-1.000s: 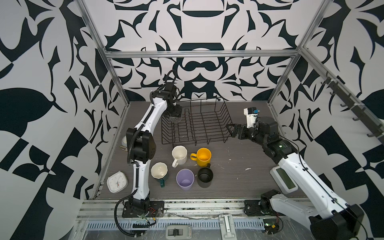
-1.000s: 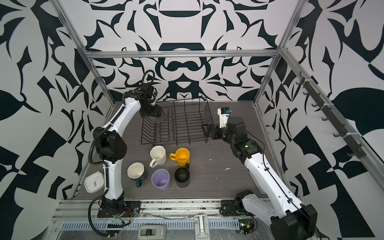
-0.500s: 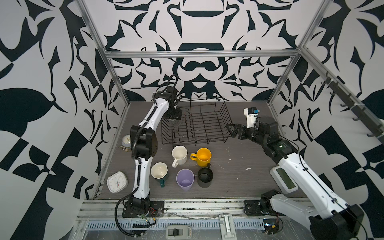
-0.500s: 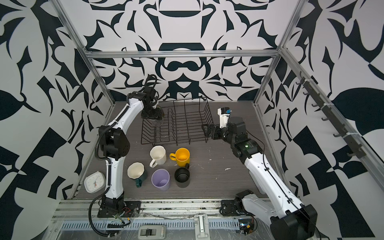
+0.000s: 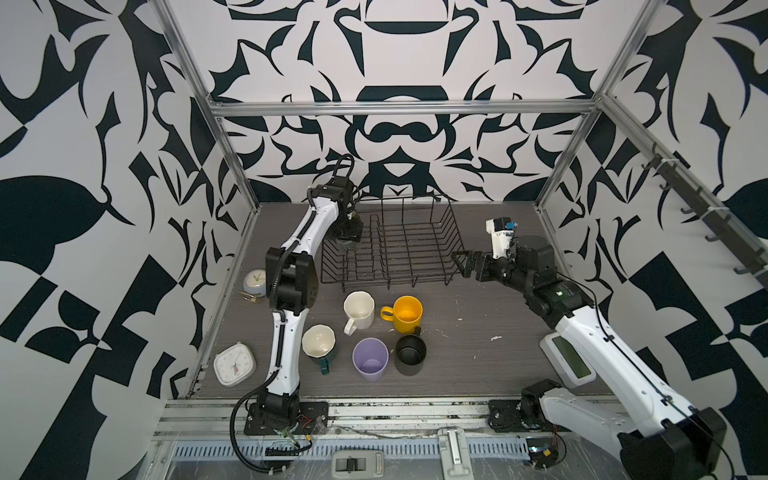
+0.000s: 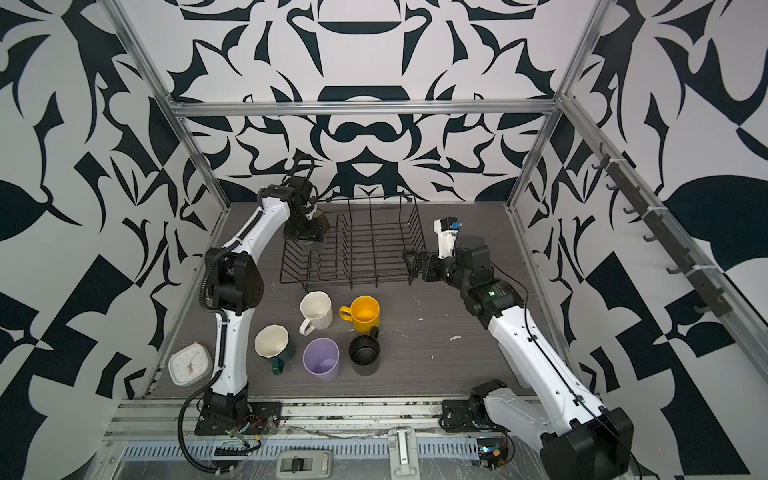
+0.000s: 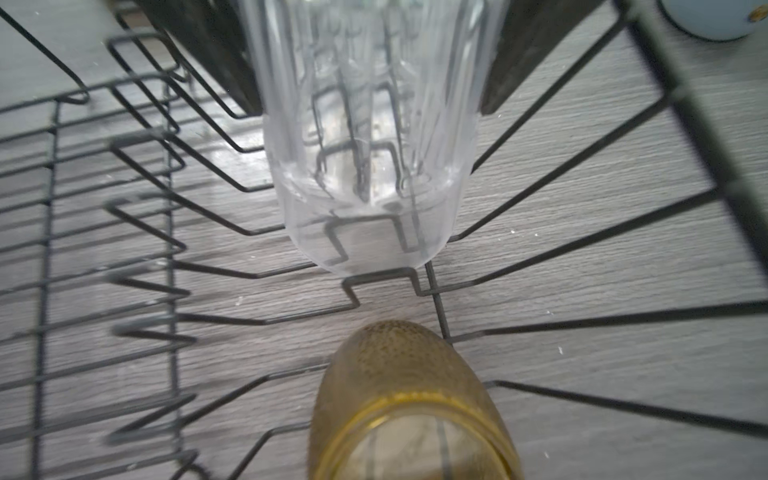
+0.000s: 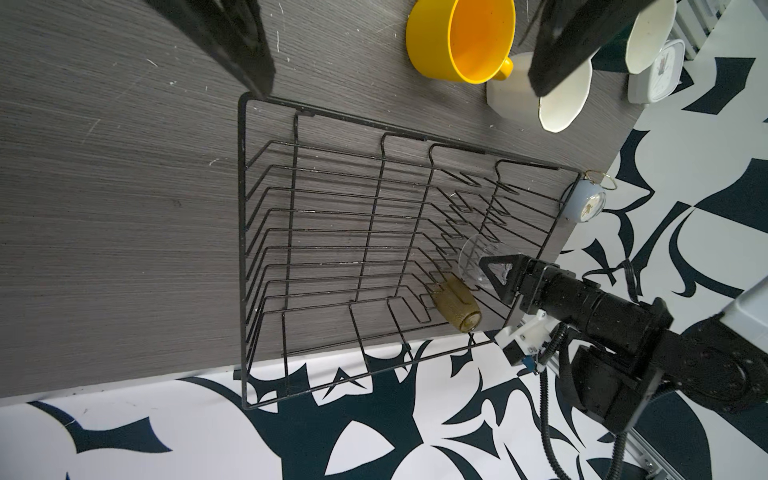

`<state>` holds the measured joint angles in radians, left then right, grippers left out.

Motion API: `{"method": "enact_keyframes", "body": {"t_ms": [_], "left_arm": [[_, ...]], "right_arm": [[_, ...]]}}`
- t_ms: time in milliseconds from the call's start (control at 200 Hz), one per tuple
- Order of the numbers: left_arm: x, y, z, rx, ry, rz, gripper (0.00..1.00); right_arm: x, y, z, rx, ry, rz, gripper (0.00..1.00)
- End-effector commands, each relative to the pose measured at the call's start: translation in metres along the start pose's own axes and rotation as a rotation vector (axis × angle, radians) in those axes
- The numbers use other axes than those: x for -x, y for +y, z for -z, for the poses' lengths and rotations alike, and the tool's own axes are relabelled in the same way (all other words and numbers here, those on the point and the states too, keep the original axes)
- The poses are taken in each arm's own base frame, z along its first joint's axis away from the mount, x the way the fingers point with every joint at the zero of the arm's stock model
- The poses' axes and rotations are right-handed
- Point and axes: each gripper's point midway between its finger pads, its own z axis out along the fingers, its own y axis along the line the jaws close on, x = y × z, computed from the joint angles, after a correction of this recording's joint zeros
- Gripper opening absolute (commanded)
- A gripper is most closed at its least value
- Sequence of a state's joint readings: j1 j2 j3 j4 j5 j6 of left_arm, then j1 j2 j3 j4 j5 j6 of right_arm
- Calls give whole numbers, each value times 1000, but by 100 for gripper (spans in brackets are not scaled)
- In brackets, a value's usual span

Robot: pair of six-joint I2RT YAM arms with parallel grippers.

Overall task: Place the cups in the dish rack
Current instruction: 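Lower the clear cup upside down into the rack beside the amber glass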

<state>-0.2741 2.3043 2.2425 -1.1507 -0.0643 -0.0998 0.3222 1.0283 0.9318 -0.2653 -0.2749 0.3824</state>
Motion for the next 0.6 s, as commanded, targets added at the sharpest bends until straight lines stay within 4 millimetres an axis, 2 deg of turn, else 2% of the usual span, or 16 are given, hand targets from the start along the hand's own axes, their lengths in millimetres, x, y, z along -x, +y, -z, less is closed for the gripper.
{"method": "enact_keyframes", "body": {"t_ms": [0, 155, 540, 595], "left_arm": [[-1, 2, 13, 3, -3, 10, 0], [-1, 2, 15, 0, -6, 4, 0], [-2, 1, -5, -5, 29, 15, 0], [-1, 1, -6, -4, 32, 17, 3]], "right_arm": [[9, 6, 3, 26, -35, 8, 98], [9, 6, 2, 29, -35, 6, 98], [8, 7, 3, 35, -34, 3, 98], [8, 7, 2, 35, -33, 2, 98]]}}
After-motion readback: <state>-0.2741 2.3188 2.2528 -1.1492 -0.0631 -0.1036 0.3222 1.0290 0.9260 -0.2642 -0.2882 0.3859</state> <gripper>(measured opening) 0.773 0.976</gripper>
